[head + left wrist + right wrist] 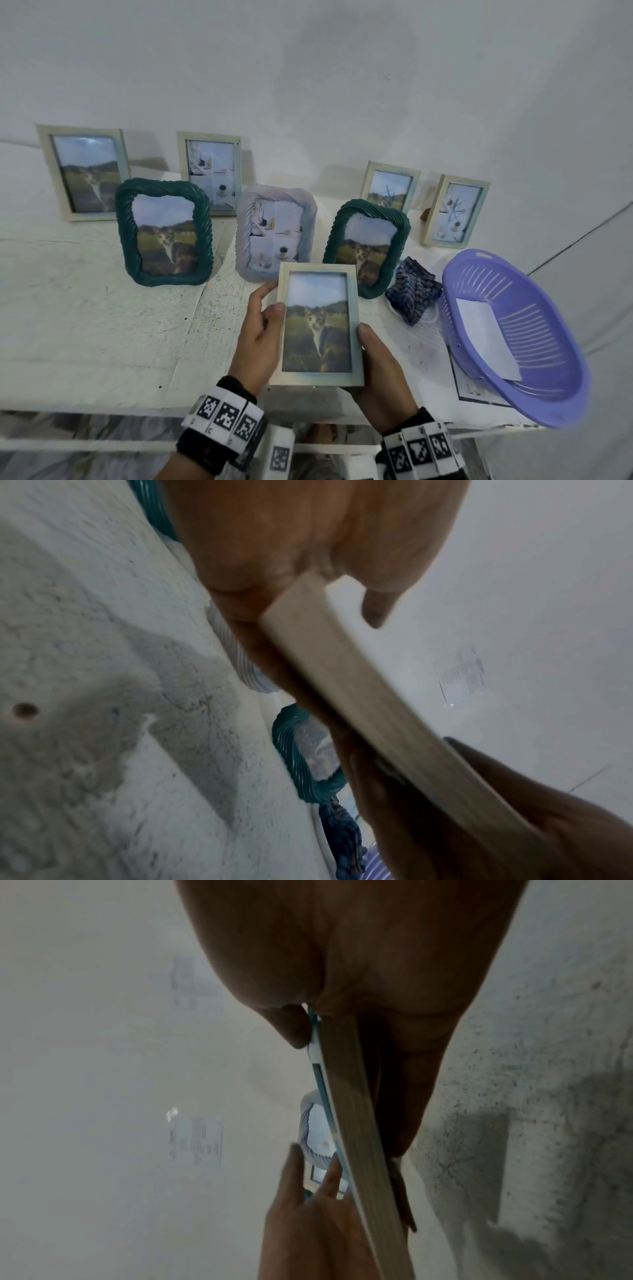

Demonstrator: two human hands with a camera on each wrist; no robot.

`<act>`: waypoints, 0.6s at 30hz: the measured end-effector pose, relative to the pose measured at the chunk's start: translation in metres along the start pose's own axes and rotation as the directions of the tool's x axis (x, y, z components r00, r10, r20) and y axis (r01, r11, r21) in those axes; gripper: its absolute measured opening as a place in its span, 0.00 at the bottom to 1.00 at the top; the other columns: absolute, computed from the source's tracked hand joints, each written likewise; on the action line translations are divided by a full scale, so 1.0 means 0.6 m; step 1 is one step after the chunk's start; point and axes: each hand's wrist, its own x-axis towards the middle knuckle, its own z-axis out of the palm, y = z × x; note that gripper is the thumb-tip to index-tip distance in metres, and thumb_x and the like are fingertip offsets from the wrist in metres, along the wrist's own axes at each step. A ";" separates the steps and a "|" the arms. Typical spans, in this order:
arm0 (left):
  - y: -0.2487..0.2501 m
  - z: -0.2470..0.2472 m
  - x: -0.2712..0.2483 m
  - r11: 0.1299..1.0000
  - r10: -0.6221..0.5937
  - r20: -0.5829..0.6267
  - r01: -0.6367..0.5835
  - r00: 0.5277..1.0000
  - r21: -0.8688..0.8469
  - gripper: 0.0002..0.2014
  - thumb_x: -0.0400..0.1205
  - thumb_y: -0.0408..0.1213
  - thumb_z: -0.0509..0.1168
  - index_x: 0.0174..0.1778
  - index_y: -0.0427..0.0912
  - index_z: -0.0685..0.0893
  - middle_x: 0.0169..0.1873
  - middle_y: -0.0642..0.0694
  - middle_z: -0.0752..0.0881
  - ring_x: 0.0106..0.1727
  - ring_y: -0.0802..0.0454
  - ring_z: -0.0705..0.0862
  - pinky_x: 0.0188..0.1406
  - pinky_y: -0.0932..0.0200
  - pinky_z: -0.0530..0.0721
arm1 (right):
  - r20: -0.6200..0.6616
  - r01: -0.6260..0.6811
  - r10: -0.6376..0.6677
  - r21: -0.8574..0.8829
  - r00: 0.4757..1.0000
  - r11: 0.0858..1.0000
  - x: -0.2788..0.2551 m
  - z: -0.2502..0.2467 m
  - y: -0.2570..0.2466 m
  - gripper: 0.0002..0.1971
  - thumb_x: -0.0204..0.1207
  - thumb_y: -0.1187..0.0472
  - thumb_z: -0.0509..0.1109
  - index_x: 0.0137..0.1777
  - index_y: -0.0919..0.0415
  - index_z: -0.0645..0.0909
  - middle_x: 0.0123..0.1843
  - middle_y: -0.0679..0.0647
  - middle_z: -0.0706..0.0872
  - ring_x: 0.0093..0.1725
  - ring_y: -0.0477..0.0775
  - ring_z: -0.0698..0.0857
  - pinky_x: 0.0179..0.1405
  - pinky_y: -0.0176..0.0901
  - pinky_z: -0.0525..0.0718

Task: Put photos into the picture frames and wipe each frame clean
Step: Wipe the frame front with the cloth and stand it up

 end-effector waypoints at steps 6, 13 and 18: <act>0.024 0.016 -0.004 0.995 -0.103 0.247 0.103 0.963 0.016 0.38 0.66 0.76 0.64 0.72 0.71 0.63 0.67 0.65 0.77 0.61 0.73 0.80 0.52 0.73 0.81 | 0.168 0.191 -0.143 -0.320 0.975 0.928 -0.025 0.018 -0.005 0.23 0.83 0.45 0.54 0.70 0.55 0.77 0.64 0.58 0.86 0.63 0.60 0.85 0.54 0.54 0.86; 0.050 0.033 -0.016 0.792 -0.334 0.413 0.490 0.847 -0.364 0.43 0.63 0.64 0.73 0.65 0.35 0.77 0.41 0.39 0.85 0.42 0.45 0.87 0.38 0.54 0.86 | 0.298 0.509 -0.420 -0.611 0.857 0.606 -0.033 0.050 0.012 0.16 0.80 0.65 0.68 0.63 0.47 0.77 0.52 0.45 0.82 0.46 0.54 0.85 0.42 0.41 0.85; 0.048 0.027 -0.013 0.838 -0.335 0.364 0.451 0.869 -0.307 0.50 0.56 0.72 0.75 0.63 0.35 0.78 0.50 0.39 0.76 0.50 0.41 0.77 0.53 0.46 0.78 | 0.292 0.499 -0.481 -0.776 0.826 0.386 -0.030 0.046 -0.003 0.11 0.75 0.50 0.71 0.56 0.43 0.76 0.45 0.42 0.81 0.42 0.49 0.83 0.38 0.39 0.83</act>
